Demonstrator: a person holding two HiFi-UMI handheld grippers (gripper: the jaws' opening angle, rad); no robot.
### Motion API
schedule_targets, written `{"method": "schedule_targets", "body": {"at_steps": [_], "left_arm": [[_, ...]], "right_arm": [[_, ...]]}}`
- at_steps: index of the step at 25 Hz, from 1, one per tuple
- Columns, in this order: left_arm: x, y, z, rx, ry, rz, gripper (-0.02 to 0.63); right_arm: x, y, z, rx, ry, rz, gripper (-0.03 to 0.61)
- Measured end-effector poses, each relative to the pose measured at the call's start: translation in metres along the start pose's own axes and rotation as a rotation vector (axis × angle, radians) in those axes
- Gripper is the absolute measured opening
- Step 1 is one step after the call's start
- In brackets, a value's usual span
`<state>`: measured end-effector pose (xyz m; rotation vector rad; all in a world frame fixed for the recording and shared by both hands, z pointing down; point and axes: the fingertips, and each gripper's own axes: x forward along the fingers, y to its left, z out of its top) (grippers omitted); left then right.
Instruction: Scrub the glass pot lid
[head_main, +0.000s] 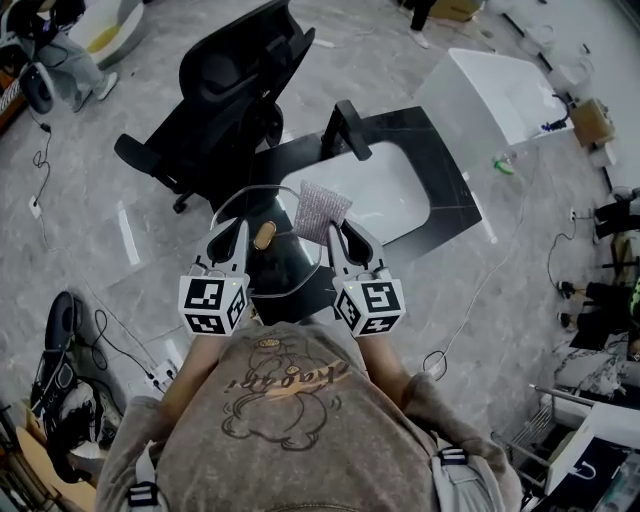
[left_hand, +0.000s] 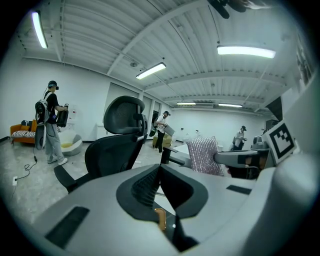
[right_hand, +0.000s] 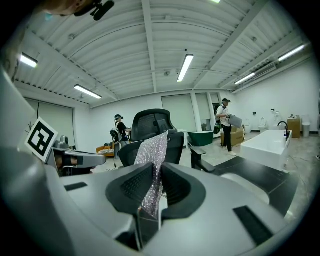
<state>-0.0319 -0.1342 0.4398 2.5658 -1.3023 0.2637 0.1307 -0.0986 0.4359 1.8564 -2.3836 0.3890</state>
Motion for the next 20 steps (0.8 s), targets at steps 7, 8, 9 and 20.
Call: {"method": "schedule_targets", "body": {"at_steps": [7, 8, 9, 20], "left_arm": [[0.0021, 0.0006, -0.0009, 0.011, 0.011, 0.004, 0.018], [0.0031, 0.0012, -0.0008, 0.011, 0.012, 0.004, 0.018], [0.004, 0.0017, -0.0006, 0.012, 0.014, 0.005, 0.018], [0.0077, 0.0083, -0.0047, 0.037, 0.061, 0.014, 0.018]], "right_arm": [[-0.0014, -0.006, 0.0018, 0.005, -0.003, -0.015, 0.074], [-0.001, -0.0068, 0.0024, 0.003, -0.003, -0.016, 0.074], [-0.0006, -0.0073, 0.0029, 0.0, -0.004, -0.016, 0.074], [0.0015, -0.0061, 0.0013, -0.017, 0.009, -0.011, 0.075]]}}
